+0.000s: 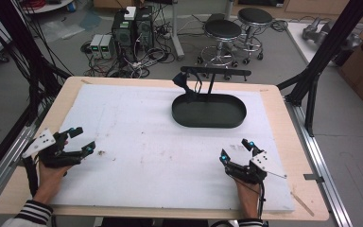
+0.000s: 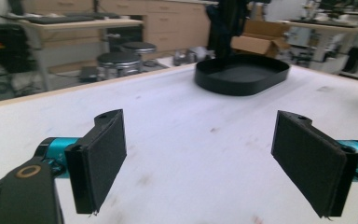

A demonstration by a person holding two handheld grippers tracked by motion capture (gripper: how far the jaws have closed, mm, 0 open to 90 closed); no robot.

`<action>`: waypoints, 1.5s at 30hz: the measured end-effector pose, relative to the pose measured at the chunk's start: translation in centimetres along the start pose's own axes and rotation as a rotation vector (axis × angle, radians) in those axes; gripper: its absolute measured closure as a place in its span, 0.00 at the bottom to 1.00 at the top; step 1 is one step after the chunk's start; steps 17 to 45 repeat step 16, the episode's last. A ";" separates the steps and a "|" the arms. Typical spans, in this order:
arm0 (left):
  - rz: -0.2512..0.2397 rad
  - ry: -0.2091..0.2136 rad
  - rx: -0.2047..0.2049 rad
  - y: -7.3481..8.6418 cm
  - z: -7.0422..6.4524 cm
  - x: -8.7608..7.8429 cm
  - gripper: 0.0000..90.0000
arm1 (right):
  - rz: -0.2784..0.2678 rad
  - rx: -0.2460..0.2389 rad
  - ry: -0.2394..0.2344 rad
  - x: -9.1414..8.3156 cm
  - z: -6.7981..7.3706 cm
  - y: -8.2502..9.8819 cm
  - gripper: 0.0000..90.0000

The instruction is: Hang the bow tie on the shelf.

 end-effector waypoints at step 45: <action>-0.041 -0.062 0.026 1.1 0.1 -0.1 0.12 | -0.015 -0.011 -0.001 -0.1 0.0 -0.1 0.12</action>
Point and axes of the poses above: each handheld gripper's, and its own axes: x roughly forward along the jaws, y roughly out of its underside, z roughly to its left, the point moved 10 cm from there along x, roughly forward along the jaws, and after that the axes turned 7 degrees about z, right-handed, at the moved point
